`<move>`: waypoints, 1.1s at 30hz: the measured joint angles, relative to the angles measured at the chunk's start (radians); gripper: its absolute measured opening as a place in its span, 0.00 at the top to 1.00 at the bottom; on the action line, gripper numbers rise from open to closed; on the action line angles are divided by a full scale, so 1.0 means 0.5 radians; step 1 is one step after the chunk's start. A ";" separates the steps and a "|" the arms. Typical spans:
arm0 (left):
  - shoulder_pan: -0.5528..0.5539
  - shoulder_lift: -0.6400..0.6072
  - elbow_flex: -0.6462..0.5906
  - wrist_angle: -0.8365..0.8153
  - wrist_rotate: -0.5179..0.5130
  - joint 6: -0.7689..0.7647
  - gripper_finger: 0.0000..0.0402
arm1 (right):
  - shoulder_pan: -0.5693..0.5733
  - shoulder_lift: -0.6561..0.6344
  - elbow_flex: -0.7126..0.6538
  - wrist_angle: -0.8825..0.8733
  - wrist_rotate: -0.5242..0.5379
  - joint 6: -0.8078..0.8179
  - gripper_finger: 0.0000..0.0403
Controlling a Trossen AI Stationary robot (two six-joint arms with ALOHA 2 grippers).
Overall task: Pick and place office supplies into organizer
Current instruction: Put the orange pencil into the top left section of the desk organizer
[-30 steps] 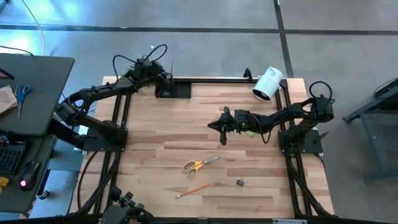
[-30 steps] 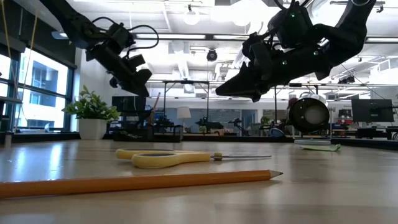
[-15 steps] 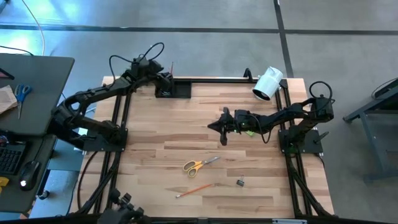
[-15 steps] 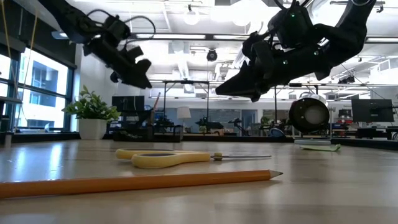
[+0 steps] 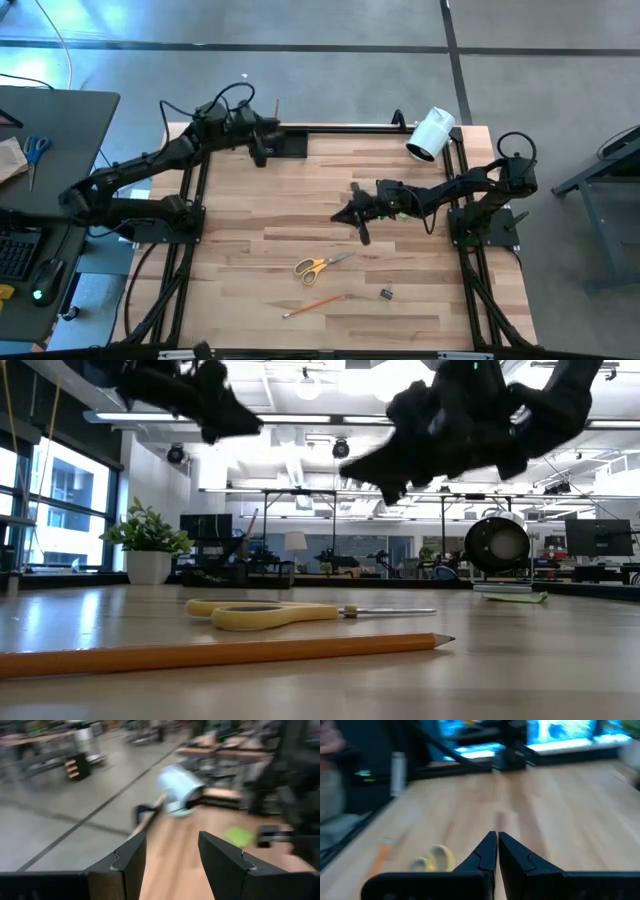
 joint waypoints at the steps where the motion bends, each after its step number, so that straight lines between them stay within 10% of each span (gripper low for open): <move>1: -0.035 -0.016 0.000 0.012 0.056 0.000 0.58 | 0.033 -0.001 0.037 -0.035 -0.010 -0.039 0.98; 11: -0.310 -0.095 0.000 0.021 0.207 -0.037 0.58 | 0.327 -0.001 0.538 -1.020 0.278 -0.280 0.97; 25: -0.754 -0.107 0.002 -0.159 0.191 -0.166 0.58 | 0.655 0.039 0.719 -1.053 0.590 -0.176 0.97; 33: -1.533 -0.104 0.002 -0.394 -0.364 -0.241 0.58 | 0.910 0.309 0.719 -0.788 0.725 0.085 0.97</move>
